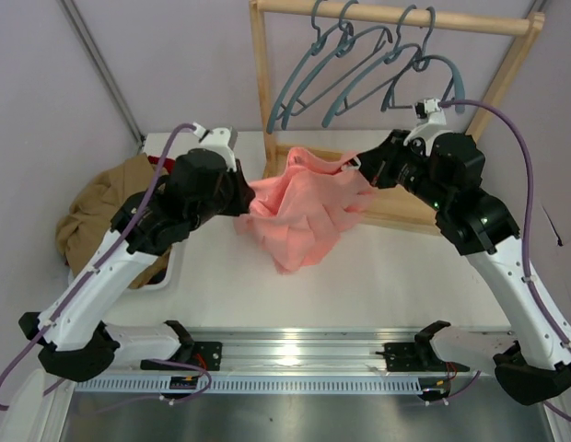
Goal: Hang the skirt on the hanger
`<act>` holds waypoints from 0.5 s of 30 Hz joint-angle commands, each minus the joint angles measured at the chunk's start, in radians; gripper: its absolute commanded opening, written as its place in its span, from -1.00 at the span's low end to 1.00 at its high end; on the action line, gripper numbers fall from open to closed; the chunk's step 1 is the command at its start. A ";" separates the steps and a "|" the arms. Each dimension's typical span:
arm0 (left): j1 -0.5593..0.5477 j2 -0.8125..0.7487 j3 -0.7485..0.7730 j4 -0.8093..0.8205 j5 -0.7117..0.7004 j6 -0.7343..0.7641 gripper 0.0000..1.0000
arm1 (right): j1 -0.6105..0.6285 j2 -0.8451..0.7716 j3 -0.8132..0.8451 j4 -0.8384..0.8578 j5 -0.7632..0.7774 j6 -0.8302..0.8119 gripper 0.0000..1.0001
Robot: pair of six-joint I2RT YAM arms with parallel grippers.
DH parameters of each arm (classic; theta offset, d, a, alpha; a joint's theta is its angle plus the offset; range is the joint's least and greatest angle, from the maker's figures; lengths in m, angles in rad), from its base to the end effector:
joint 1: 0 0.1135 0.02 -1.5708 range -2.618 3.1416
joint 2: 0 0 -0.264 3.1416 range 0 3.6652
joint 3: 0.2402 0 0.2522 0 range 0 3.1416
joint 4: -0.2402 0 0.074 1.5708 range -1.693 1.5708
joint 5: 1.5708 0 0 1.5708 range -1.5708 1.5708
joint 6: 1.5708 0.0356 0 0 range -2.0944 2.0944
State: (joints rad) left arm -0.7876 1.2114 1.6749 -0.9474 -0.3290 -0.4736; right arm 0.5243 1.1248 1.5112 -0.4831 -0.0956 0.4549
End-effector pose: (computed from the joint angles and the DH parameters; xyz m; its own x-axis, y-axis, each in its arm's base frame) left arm 0.1597 -0.1441 0.4737 -0.5060 -0.1036 -0.8563 0.2676 0.9250 -0.2700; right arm 0.1882 0.1127 0.4890 -0.3302 0.3143 -0.8901 -0.4848 0.7526 0.4456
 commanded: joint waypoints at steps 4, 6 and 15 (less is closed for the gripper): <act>-0.002 -0.085 -0.249 -0.082 0.156 -0.131 -0.81 | 0.003 -0.120 -0.138 -0.203 -0.073 0.041 -1.00; -0.002 -0.108 -0.343 -0.044 0.156 -0.131 -0.81 | -0.003 -0.169 -0.274 -0.203 -0.041 0.062 -1.00; 0.016 0.005 -0.567 0.189 0.176 -0.102 -0.81 | -0.073 -0.119 -0.675 -0.025 -0.153 0.171 -1.00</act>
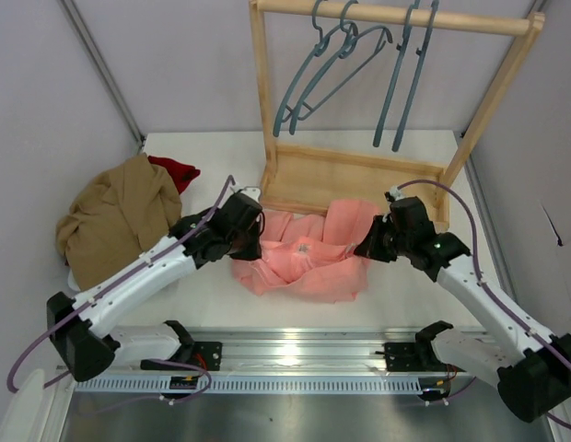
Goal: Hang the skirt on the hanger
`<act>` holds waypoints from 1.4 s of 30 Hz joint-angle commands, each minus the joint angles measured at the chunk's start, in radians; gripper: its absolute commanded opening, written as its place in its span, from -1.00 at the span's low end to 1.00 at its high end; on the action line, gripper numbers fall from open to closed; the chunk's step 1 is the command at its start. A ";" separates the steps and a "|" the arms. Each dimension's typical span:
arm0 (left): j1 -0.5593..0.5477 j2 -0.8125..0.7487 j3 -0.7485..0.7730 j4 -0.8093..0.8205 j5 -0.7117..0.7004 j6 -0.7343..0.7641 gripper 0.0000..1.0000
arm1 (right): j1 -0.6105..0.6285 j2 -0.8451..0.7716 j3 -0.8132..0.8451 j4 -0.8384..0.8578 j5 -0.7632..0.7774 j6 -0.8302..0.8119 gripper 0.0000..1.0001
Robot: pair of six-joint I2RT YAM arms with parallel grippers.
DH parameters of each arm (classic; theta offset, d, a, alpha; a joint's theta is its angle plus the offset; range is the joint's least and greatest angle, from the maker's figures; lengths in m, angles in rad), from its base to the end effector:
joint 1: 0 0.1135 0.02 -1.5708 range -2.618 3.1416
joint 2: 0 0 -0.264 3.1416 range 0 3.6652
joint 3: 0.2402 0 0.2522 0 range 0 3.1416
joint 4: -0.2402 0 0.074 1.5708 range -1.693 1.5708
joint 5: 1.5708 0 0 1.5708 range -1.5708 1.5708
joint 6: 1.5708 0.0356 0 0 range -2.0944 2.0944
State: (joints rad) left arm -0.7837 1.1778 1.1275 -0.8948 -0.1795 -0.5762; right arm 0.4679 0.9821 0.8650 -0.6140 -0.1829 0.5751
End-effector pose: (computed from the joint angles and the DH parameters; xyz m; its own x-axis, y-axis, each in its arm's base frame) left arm 0.1677 -0.1582 0.3166 -0.8195 0.0599 -0.5699 0.2075 0.9580 -0.1977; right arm 0.1799 0.0982 0.2912 -0.8070 0.1915 -0.5586 -0.1494 0.8490 0.5068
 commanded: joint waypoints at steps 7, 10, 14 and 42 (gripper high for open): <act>0.018 0.213 -0.089 0.296 0.032 0.068 -0.77 | -0.087 0.243 -0.034 0.226 -0.130 0.000 -1.00; 0.018 0.259 -0.074 0.286 0.018 0.078 -0.69 | -0.103 0.322 0.008 0.255 -0.174 -0.020 -1.00; 0.018 0.250 -0.012 0.211 -0.003 0.087 -0.19 | -0.106 0.334 0.016 0.309 -0.197 -0.018 -1.00; -0.181 0.341 0.107 0.772 0.172 0.283 0.20 | -0.133 0.148 -0.149 0.396 -0.174 0.040 -1.00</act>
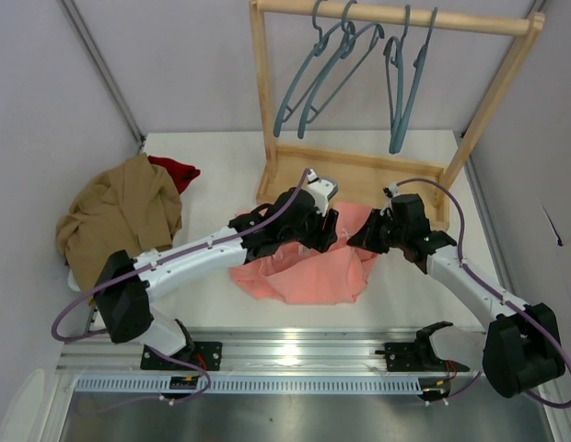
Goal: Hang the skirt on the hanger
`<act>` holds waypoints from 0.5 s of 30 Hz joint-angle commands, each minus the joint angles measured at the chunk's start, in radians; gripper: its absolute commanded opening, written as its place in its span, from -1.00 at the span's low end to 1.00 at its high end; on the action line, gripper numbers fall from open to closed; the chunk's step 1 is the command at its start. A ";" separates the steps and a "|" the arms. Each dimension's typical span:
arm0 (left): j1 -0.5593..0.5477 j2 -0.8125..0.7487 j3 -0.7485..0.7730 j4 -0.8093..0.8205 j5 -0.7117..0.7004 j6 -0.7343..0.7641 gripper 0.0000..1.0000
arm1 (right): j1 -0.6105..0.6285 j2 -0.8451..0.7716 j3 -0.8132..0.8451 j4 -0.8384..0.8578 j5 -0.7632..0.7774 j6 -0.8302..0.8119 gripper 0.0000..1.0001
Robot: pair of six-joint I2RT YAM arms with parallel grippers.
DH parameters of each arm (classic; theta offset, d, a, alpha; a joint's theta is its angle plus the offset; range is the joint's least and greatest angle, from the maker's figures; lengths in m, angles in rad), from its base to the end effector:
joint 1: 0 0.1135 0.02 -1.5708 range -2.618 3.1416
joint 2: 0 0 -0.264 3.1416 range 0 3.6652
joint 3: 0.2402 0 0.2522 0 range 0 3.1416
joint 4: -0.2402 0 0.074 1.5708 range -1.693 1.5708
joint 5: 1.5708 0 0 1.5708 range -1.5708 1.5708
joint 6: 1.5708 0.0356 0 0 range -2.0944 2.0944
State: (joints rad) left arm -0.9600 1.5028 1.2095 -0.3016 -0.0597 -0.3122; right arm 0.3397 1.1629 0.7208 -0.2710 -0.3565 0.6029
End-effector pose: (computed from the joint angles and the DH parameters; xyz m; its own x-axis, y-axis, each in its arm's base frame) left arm 0.1994 -0.2811 0.3021 -0.5483 0.2486 -0.7984 0.6525 0.7243 -0.2226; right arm 0.2255 0.0929 0.2350 -0.8262 0.2716 -0.4935 -0.1124 0.7789 0.6169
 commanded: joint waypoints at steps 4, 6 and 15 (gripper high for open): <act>-0.005 0.065 0.013 0.237 0.110 0.042 0.15 | -0.007 -0.025 -0.007 0.065 -0.012 0.009 -1.00; -0.005 0.079 0.008 0.277 0.120 0.051 0.14 | -0.008 -0.019 -0.006 0.070 -0.022 0.008 -1.00; 0.017 0.169 0.064 0.239 0.084 0.111 -0.01 | -0.022 -0.011 0.008 0.059 -0.038 -0.012 -1.00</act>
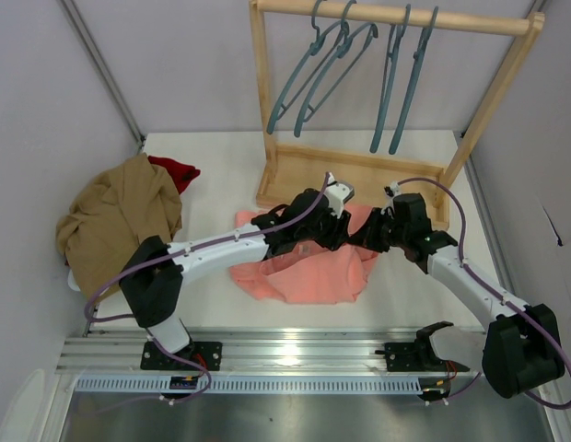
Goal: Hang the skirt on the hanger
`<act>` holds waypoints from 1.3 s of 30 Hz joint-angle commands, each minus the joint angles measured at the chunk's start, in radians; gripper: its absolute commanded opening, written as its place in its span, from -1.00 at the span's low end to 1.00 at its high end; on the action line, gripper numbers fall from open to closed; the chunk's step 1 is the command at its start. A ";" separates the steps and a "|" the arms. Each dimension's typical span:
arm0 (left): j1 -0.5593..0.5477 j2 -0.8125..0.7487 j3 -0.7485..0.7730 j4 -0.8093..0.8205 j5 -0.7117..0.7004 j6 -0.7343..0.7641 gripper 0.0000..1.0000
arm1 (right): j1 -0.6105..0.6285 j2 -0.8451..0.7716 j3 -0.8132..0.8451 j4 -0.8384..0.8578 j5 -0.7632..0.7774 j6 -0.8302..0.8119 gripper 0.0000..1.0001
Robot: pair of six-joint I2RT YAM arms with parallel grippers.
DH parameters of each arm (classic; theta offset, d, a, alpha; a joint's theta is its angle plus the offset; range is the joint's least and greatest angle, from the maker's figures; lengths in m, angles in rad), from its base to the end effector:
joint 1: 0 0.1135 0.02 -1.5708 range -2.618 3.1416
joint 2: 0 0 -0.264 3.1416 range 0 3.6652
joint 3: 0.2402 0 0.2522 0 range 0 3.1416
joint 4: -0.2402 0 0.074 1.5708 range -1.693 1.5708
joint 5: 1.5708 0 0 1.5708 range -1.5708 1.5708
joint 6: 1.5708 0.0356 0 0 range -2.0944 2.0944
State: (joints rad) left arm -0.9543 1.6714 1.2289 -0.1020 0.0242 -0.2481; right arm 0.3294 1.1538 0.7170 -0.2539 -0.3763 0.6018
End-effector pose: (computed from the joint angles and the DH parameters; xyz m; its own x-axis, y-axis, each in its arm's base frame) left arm 0.2232 -0.3165 0.2687 -0.4936 0.2719 -0.8261 0.7288 0.6477 -0.2222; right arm 0.2257 0.0910 0.2374 -0.8190 0.2765 -0.5028 -0.1276 0.7666 0.6294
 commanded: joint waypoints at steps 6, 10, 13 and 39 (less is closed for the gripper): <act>0.054 0.004 0.023 0.077 0.052 0.047 -0.12 | -0.020 0.006 0.015 0.047 -0.027 -0.011 -1.00; 0.057 0.017 0.024 0.096 0.111 0.047 -0.21 | -0.023 0.014 0.021 0.048 -0.029 -0.011 -1.00; 0.057 0.033 0.029 0.096 0.118 0.049 -0.25 | -0.023 0.018 0.024 0.045 -0.029 -0.010 -1.00; 0.061 0.025 0.063 -0.004 0.097 0.024 -0.90 | -0.023 -0.103 0.073 -0.062 0.056 -0.215 0.01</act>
State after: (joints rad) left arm -0.8944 1.7168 1.2739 -0.0967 0.1307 -0.2184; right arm 0.3099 1.1500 0.7418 -0.3244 -0.3325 0.4725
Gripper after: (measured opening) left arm 0.049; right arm 0.459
